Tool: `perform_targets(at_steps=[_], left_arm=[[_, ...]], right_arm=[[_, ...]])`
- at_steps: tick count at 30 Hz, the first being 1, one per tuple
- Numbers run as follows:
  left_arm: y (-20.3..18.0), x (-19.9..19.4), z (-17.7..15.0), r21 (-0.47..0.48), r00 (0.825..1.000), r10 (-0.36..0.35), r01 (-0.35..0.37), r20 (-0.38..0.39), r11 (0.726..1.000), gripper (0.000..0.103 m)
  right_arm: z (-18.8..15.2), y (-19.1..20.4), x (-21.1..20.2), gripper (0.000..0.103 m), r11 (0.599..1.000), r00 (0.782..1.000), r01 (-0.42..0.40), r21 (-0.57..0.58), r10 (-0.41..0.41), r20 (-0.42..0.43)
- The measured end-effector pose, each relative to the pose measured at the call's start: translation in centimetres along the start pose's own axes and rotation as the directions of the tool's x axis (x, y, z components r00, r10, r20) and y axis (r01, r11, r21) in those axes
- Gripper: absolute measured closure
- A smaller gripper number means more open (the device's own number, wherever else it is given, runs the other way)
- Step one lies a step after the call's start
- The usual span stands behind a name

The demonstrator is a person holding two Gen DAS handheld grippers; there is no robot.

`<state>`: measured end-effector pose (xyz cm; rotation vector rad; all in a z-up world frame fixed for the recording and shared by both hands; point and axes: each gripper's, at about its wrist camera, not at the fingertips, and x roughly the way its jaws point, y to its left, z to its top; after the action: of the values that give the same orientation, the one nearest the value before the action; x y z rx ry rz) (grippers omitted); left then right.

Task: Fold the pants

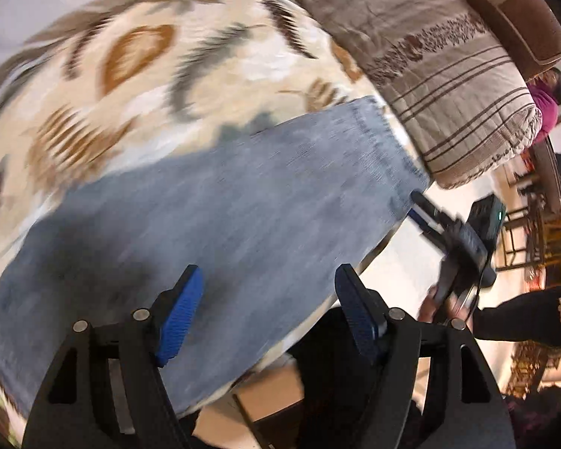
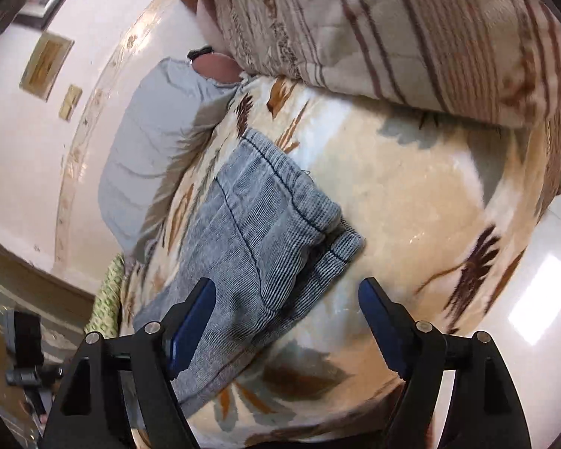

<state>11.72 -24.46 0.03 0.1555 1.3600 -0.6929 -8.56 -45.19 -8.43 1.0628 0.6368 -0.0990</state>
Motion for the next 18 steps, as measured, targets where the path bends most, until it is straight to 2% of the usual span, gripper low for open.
perform_targets(at_steps=[3, 9, 15, 18], left_arm=[[-2.9, 2.6, 4.8, 0.030, 0.999, -0.015, 0.016, -0.037, 0.999, 0.031], [-7.7, 7.3, 12.4, 0.098, 0.995, -0.022, 0.031, -0.092, 0.995, 0.031], [-9.9, 12.3, 16.9, 0.160, 0.986, -0.015, 0.042, -0.166, 0.986, 0.031], [-10.7, 14.3, 17.9, 0.219, 0.978, 0.000, 0.047, -0.210, 0.975, 0.031]], right_arm=[[0.5, 0.0, 0.8, 0.022, 0.992, 0.992, -0.125, 0.023, 0.125, 0.004], [0.6, -1.3, 1.5, 0.024, 0.970, 0.972, -0.235, 0.064, 0.235, 0.005], [0.6, -2.8, 1.8, 0.025, 0.939, 0.947, -0.322, 0.120, 0.321, 0.022], [0.6, -3.2, 1.9, 0.025, 0.928, 0.936, -0.351, 0.129, 0.350, 0.029]])
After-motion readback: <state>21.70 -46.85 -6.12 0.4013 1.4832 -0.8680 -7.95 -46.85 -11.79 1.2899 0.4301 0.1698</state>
